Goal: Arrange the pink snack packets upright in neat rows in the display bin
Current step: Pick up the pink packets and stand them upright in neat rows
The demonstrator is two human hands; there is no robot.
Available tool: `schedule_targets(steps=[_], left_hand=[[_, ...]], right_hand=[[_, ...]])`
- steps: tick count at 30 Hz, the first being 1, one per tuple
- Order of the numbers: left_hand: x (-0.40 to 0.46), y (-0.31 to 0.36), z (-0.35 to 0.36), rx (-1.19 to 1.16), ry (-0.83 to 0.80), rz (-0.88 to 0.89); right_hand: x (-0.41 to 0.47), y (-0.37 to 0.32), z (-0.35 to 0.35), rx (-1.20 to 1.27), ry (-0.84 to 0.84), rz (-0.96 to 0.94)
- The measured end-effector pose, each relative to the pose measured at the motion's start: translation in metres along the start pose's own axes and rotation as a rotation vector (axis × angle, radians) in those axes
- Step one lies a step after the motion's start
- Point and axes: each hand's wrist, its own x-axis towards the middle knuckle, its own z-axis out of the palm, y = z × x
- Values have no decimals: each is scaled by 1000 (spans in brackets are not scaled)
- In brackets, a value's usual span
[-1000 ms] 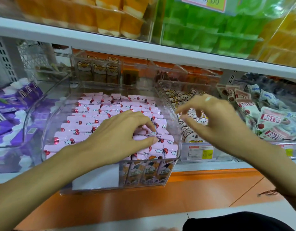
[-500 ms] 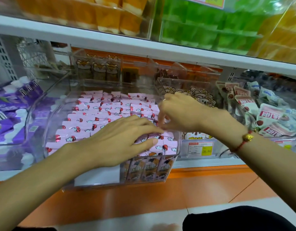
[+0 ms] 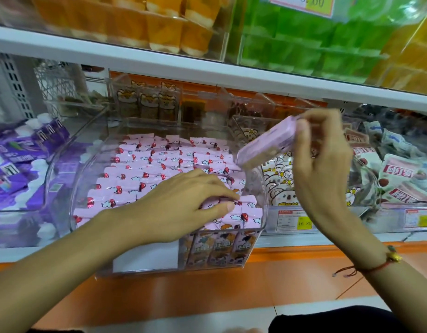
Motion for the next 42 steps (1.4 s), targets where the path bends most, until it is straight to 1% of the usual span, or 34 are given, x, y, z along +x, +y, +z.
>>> schedule_targets(steps=[2, 3, 4, 6, 8, 9, 11, 12, 13, 15, 16, 18, 19, 20, 21, 22, 23, 25, 27, 30, 33, 35, 37, 39, 40, 42], left_hand=[[1, 2, -2, -146, 179, -91], [2, 4, -4, -258, 275, -138], [4, 6, -5, -377, 334, -170], [7, 12, -7, -552, 355, -164], [9, 16, -7, -596, 346, -124], [9, 16, -8, -609, 348, -108], [9, 13, -11, -675, 369, -140], [10, 12, -14, -735, 376, -217], [9, 11, -17, -827, 366, -323], [10, 10, -24, -1028, 313, -519], [11, 10, -26, -1072, 293, -575], [11, 11, -27, -1028, 266, -606], [11, 11, -27, -989, 254, -591], [10, 12, -27, -960, 246, -564], [10, 12, -26, -947, 240, -533], [9, 12, -27, -954, 236, -512], [9, 11, -28, -976, 237, -501], [10, 10, -30, -990, 262, -474], [10, 10, -28, -948, 283, -399], [10, 15, -22, -935, 280, -270], [10, 16, -16, -978, 336, -253], [11, 14, -14, -953, 381, -229], [12, 9, -13, -870, 410, -188], [10, 1, -11, -701, 387, -150], [7, -3, -9, -566, 335, -134], [2, -13, -3, -217, 156, -79]], right_hand=[[9, 1, -7, 65, 128, 77], [10, 2, -9, 105, 143, 131], [8, 1, -9, 162, 116, 212], [2, -4, -5, 324, -9, 448], [-4, -11, 0, 518, -128, 693], [-5, -14, 2, 578, -187, 775], [-5, -14, 2, 599, -294, 853], [-5, -12, 1, 554, -324, 830], [-6, -9, -2, 468, -346, 740], [-9, -10, -8, 274, -409, 411], [-10, -12, -9, 204, -469, 238], [-13, -18, -7, 66, -583, -13], [-14, -18, -4, -1, -614, -75], [-14, -18, -2, -47, -625, -93], [-13, -19, 0, -56, -620, -75], [-13, -19, 0, -13, -611, -17], [-12, -20, -1, 89, -605, 87], [-9, -21, -5, 370, -589, 343], [-7, -19, -8, 543, -600, 513], [-7, -20, -9, 634, -659, 591], [-9, -20, -8, 659, -704, 597], [-11, -19, -8, 674, -694, 567], [-8, -18, -9, 661, -625, 542], [-3, -12, -10, 657, -506, 572], [-1, -8, -10, 668, -451, 608], [2, -3, -10, 689, -385, 676]])
